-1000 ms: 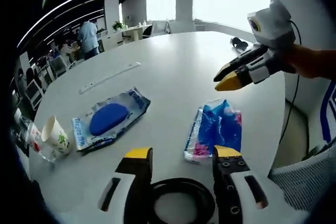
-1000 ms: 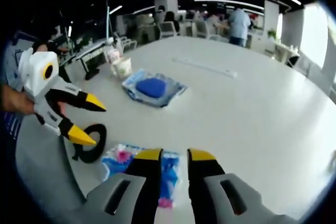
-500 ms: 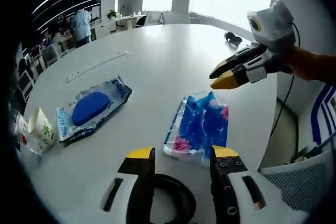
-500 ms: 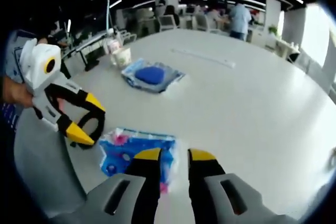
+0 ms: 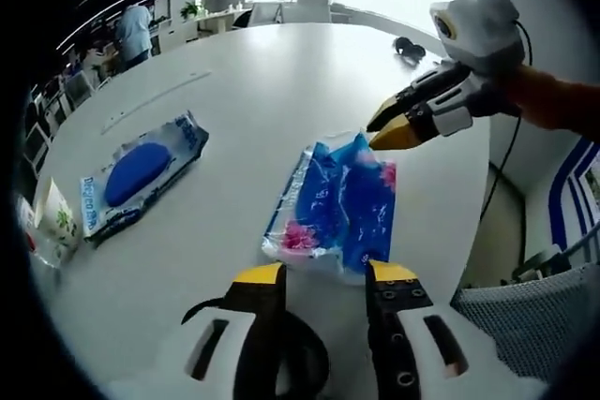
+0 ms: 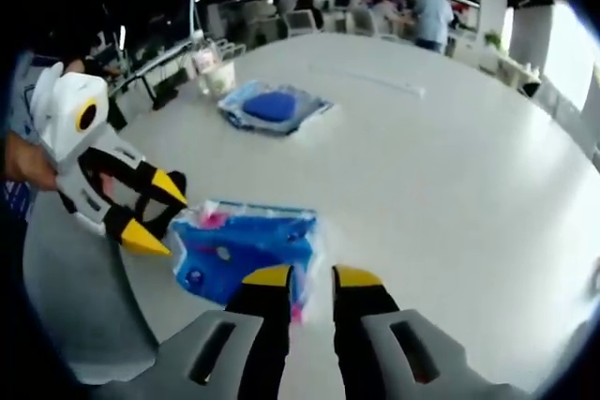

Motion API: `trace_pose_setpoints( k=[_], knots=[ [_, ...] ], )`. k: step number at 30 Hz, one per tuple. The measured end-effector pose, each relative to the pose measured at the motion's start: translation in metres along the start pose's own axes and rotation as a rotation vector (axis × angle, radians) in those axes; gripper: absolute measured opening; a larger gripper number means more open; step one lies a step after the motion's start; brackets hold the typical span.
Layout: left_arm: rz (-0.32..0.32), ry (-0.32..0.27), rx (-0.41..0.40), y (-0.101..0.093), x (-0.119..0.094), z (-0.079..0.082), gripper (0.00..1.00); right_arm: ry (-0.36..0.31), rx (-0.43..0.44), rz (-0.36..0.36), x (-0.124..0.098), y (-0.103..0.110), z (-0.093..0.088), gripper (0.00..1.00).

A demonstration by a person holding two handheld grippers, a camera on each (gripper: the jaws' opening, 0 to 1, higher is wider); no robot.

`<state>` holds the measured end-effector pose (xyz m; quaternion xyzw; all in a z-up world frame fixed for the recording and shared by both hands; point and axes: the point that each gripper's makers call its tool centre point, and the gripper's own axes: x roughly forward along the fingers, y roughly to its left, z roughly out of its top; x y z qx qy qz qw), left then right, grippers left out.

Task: Arrange the tabletop items into an orderly group along one side of the table until the central work area is clear of visible clutter.

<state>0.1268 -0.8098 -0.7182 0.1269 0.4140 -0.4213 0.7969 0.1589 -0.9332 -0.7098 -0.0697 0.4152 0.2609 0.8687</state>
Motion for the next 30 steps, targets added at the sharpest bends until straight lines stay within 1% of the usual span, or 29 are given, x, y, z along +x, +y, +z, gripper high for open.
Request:
trace_pose_setpoints(
  k=[3, 5, 10, 13, 14, 19, 23, 30],
  knots=[
    [0.015, 0.015, 0.021, 0.004, 0.005, -0.001, 0.3, 0.007, 0.005, 0.004, -0.001, 0.001, -0.003, 0.11],
    [0.022, 0.015, 0.022, 0.008, 0.005, 0.002, 0.29, 0.013, 0.01, 0.007, -0.001, 0.002, -0.005, 0.1],
    [0.052, 0.017, 0.064, 0.017, 0.004, 0.007, 0.23, 0.017, 0.028, 0.015, -0.002, 0.004, -0.008, 0.07],
    [0.073, 0.017, 0.07, 0.026, 0.005, 0.008, 0.21, 0.02, 0.045, 0.024, -0.002, 0.006, -0.01, 0.06],
    [0.077, 0.018, 0.058, 0.028, 0.004, 0.009, 0.21, 0.019, 0.047, 0.026, -0.002, 0.007, -0.01, 0.07],
    [0.073, 0.022, 0.037, 0.027, 0.006, 0.008, 0.21, 0.008, 0.082, 0.029, 0.003, 0.009, -0.01, 0.08],
    [0.058, 0.037, 0.018, 0.022, 0.012, 0.004, 0.2, 0.021, 0.097, 0.029, 0.004, 0.01, -0.013, 0.06],
    [0.051, 0.054, 0.003, 0.024, 0.017, 0.001, 0.15, 0.023, 0.102, 0.024, 0.005, 0.01, -0.016, 0.04]
  ],
)
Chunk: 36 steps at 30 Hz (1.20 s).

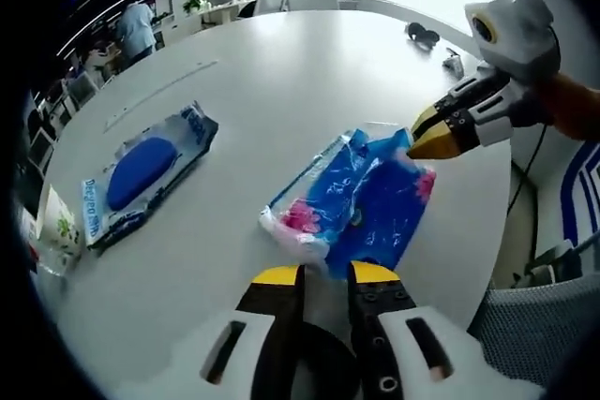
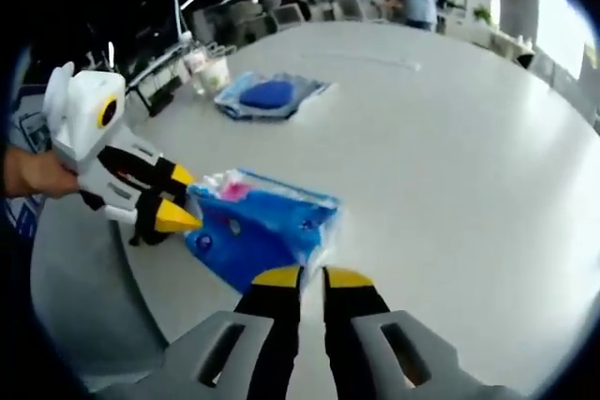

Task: Arrange the tabletop items into an orderly group along one side of the table until the central work area is clear of visible clutter.

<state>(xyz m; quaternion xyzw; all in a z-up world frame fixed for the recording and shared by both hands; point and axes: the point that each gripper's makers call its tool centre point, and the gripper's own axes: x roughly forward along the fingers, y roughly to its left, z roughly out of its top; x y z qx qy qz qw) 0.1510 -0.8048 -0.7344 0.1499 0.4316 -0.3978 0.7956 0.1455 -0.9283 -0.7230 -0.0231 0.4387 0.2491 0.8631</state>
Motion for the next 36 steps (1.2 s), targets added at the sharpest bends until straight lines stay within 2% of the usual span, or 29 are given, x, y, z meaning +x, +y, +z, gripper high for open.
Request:
trace_pose_setpoints(
  k=[10, 19, 36],
  knots=[
    [0.0, 0.023, 0.015, 0.002, 0.001, 0.002, 0.03, 0.007, 0.003, 0.002, 0.002, 0.0, 0.001, 0.0],
    [-0.006, 0.032, -0.002, 0.003, 0.001, 0.004, 0.01, 0.001, 0.021, 0.009, -0.003, 0.0, 0.004, 0.0],
    [0.004, -0.02, 0.01, 0.009, -0.008, 0.034, 0.0, -0.056, 0.018, -0.016, -0.018, -0.01, 0.026, 0.0]
  ],
)
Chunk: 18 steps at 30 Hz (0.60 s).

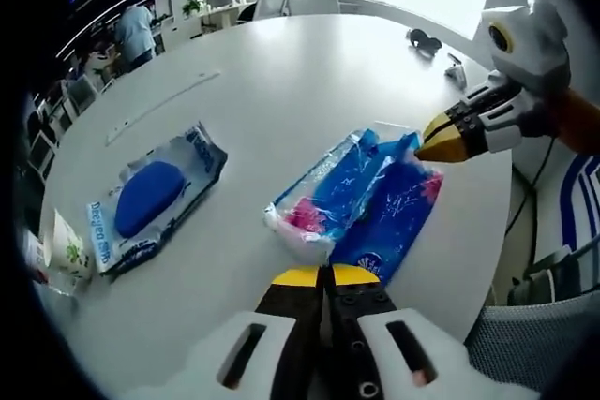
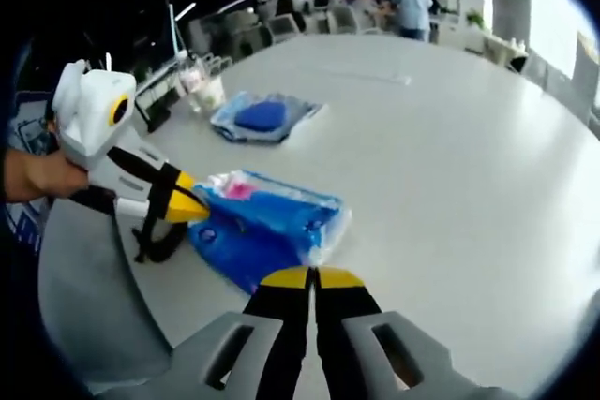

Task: Arrange the tabletop items into an orderly group along one side of the table until the central work area is clear of visible clutter.

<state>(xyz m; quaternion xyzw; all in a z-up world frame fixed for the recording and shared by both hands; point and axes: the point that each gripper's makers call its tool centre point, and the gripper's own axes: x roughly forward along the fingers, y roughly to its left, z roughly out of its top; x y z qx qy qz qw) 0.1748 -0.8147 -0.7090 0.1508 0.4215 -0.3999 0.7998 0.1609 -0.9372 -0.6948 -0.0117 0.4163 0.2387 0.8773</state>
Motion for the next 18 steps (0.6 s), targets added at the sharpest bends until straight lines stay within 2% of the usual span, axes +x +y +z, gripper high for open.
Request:
trace_pose_setpoints(
  k=[18],
  knots=[
    [0.021, -0.042, 0.029, 0.01, -0.004, 0.034, 0.0, -0.055, -0.014, -0.028, -0.008, -0.015, 0.031, 0.0]
  ],
)
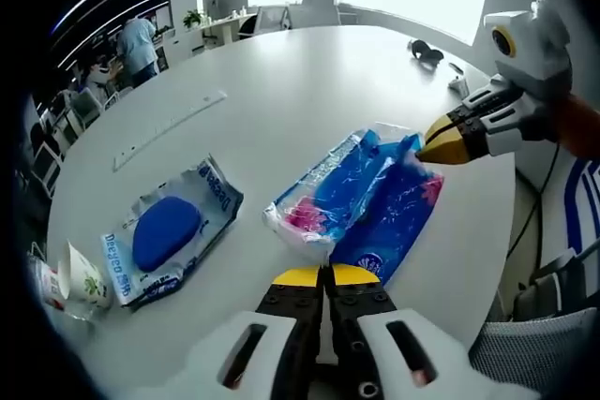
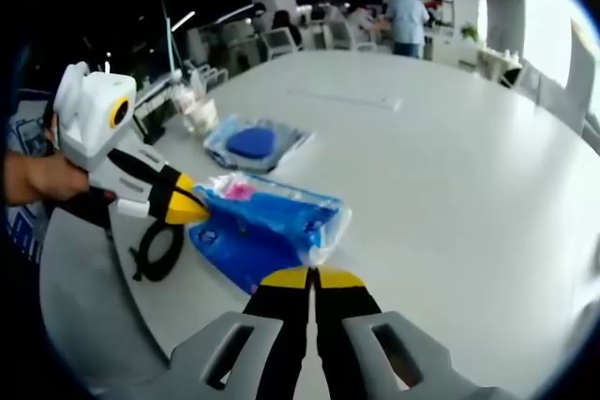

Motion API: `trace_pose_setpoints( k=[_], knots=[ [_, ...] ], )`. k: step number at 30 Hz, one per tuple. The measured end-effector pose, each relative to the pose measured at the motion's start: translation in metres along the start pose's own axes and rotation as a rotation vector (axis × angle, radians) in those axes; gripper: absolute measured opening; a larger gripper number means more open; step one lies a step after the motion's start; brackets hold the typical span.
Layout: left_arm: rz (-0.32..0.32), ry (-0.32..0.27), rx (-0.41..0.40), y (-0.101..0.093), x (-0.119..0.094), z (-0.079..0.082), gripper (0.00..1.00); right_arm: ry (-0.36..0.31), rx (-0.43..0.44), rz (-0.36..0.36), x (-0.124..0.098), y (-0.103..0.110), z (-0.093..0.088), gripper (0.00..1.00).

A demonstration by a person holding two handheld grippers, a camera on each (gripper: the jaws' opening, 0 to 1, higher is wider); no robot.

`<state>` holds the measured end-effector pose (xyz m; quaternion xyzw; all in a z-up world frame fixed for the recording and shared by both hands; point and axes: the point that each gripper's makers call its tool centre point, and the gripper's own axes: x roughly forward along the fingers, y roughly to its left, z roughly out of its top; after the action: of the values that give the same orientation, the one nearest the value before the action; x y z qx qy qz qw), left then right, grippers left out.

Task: Arrange the tabletop items into an orderly group along one side of the table until the central work area is clear of visible clutter.

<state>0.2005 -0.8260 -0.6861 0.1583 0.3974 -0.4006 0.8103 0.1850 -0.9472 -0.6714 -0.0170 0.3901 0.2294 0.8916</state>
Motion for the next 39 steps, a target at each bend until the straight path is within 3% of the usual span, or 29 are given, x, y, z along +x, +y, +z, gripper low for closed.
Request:
trace_pose_setpoints(
  k=[15, 39],
  knots=[
    [0.009, -0.016, -0.003, 0.01, 0.007, 0.018, 0.0, -0.022, -0.004, -0.01, 0.002, -0.013, 0.014, 0.0],
    [0.015, -0.016, 0.001, 0.02, 0.022, 0.034, 0.0, -0.028, -0.001, -0.027, 0.013, -0.031, 0.025, 0.0]
  ],
)
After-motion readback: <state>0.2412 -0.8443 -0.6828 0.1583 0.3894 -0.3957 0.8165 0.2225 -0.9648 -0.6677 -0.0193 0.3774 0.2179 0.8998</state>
